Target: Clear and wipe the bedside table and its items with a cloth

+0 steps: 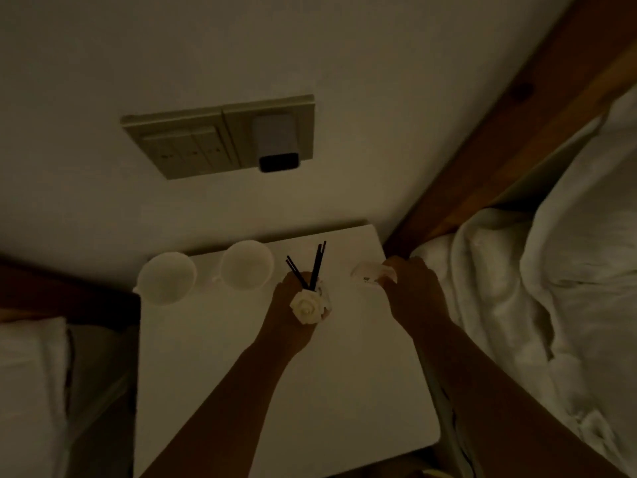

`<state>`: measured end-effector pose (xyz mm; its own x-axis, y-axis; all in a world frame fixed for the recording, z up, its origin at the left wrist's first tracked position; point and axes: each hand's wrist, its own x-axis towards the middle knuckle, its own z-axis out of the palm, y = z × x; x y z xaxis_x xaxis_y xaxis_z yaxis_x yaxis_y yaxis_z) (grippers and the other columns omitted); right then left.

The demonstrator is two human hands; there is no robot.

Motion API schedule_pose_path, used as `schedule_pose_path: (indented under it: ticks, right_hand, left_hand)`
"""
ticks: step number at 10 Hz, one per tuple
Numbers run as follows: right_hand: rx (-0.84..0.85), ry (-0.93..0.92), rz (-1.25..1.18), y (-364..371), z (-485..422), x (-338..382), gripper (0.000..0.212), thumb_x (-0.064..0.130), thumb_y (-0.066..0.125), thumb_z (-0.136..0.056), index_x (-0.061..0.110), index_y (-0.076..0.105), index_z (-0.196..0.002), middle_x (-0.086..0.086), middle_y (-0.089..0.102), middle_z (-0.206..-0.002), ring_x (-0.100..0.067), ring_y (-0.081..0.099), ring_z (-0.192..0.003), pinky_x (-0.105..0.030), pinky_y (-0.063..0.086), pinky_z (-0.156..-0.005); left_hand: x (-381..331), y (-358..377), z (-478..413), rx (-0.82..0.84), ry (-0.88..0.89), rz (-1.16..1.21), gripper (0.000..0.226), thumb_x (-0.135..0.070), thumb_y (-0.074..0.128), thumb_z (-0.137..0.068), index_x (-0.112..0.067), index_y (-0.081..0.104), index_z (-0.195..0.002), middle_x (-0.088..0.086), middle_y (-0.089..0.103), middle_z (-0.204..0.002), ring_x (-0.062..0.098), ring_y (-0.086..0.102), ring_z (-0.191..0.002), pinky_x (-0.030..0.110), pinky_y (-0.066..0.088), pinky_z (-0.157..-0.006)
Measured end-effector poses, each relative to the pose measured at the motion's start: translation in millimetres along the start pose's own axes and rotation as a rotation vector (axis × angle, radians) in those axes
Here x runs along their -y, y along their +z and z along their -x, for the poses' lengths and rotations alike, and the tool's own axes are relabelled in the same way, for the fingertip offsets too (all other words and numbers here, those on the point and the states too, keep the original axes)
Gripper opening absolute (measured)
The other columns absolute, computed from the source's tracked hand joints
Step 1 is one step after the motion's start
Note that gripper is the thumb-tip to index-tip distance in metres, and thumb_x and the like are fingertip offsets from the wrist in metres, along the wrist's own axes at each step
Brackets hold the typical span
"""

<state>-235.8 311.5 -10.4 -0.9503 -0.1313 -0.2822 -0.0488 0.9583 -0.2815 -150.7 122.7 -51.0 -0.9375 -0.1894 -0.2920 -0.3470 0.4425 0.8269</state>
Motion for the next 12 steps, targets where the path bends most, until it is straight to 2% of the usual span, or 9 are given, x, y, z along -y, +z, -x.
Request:
schedule_pose_path:
  ticks: [1,3,4,5,7,9,10,11,12]
  right_hand:
    - [-0.004,-0.023,-0.035,0.4,-20.5,2.9,0.023,0.032,0.051,-0.096,0.022,0.055,-0.116,-0.013,0.055,-0.112,-0.033,0.056,-0.099,-0.042,0.048,-0.087]
    - [0.023,-0.036,-0.064,8.7,-45.6,17.5,0.027,0.032,0.051,-0.096,0.021,0.052,-0.121,-0.014,0.051,-0.117,-0.036,0.053,-0.107,-0.042,0.045,-0.093]
    - [0.030,-0.039,-0.034,13.1,-51.2,16.6,0.029,0.032,0.050,-0.096,0.022,0.051,-0.123,-0.013,0.049,-0.118,-0.037,0.052,-0.107,-0.043,0.044,-0.093]
    - [0.001,-0.038,-0.046,14.3,-51.9,16.0,0.026,0.031,0.051,-0.095,0.023,0.053,-0.120,-0.012,0.049,-0.117,-0.036,0.051,-0.107,-0.044,0.043,-0.092]
    - [-0.042,-0.019,-0.026,21.4,-47.8,16.1,0.025,0.032,0.054,-0.094,0.024,0.053,-0.117,-0.011,0.048,-0.118,-0.036,0.046,-0.110,-0.042,0.043,-0.089]
    - [-0.051,-0.019,-0.120,22.7,-46.4,14.0,0.044,0.030,0.062,-0.089,0.023,0.047,-0.129,-0.011,0.044,-0.127,-0.035,0.044,-0.118,-0.044,0.045,-0.094]
    - [-0.082,-0.037,-0.212,24.9,-42.9,11.0,0.067,0.028,0.069,-0.085,0.020,0.034,-0.141,-0.012,0.037,-0.135,-0.034,0.043,-0.124,-0.047,0.047,-0.097]
    - [-0.108,-0.011,-0.266,28.9,-35.1,5.9,0.082,0.027,0.071,-0.082,0.020,0.020,-0.146,-0.013,0.029,-0.142,-0.035,0.042,-0.126,-0.048,0.048,-0.099]
    - [-0.118,0.121,-0.262,30.1,-21.1,5.4,0.090,0.030,0.069,-0.083,0.027,0.009,-0.149,-0.010,0.023,-0.148,-0.034,0.041,-0.129,-0.048,0.048,-0.098]
  left_hand:
    - [-10.9,-3.8,-25.8,-0.103,0.104,0.029,0.026,0.014,0.043,-0.092,-0.010,0.052,-0.086,-0.005,0.064,-0.071,0.008,0.062,-0.065,0.033,0.047,-0.066]
    - [-11.8,-0.8,-45.9,-0.183,0.022,0.040,0.017,0.006,0.055,-0.089,0.000,0.053,-0.104,0.011,0.055,-0.101,0.023,0.053,-0.091,0.036,0.043,-0.076]
    - [-11.1,6.1,-49.3,-0.155,-0.048,0.073,0.040,0.007,0.067,-0.081,0.001,0.052,-0.117,0.007,0.053,-0.117,0.019,0.051,-0.104,0.028,0.045,-0.084]
    - [-13.4,11.4,-55.3,-0.227,-0.045,0.163,0.033,0.011,0.070,-0.077,-0.015,0.057,-0.091,0.012,0.060,-0.093,0.025,0.060,-0.086,0.027,0.052,-0.077]
    - [-13.6,11.0,-63.4,-0.196,-0.087,0.242,0.036,0.008,0.074,-0.075,0.003,0.059,-0.107,0.028,0.059,-0.111,0.039,0.059,-0.103,0.054,0.050,-0.092]
    - [-9.2,19.9,-48.3,-0.218,-0.126,0.258,0.071,-0.001,0.074,-0.077,-0.009,0.039,-0.138,0.003,0.054,-0.130,0.005,0.056,-0.114,0.018,0.048,-0.095]
    - [-7.6,27.3,-38.1,-0.285,-0.101,0.234,0.065,0.004,0.073,-0.075,-0.014,0.042,-0.129,-0.007,0.056,-0.116,-0.007,0.054,-0.109,0.021,0.051,-0.094]
    - [1.4,33.3,-22.6,-0.281,-0.118,0.156,0.085,0.000,0.070,-0.079,-0.007,0.022,-0.148,0.010,0.037,-0.149,0.020,0.034,-0.140,0.044,0.032,-0.116]
    - [3.0,32.7,-4.5,-0.279,-0.160,0.073,0.085,-0.007,0.069,-0.083,-0.009,0.018,-0.151,0.008,0.025,-0.156,0.021,0.023,-0.145,0.041,0.023,-0.119]
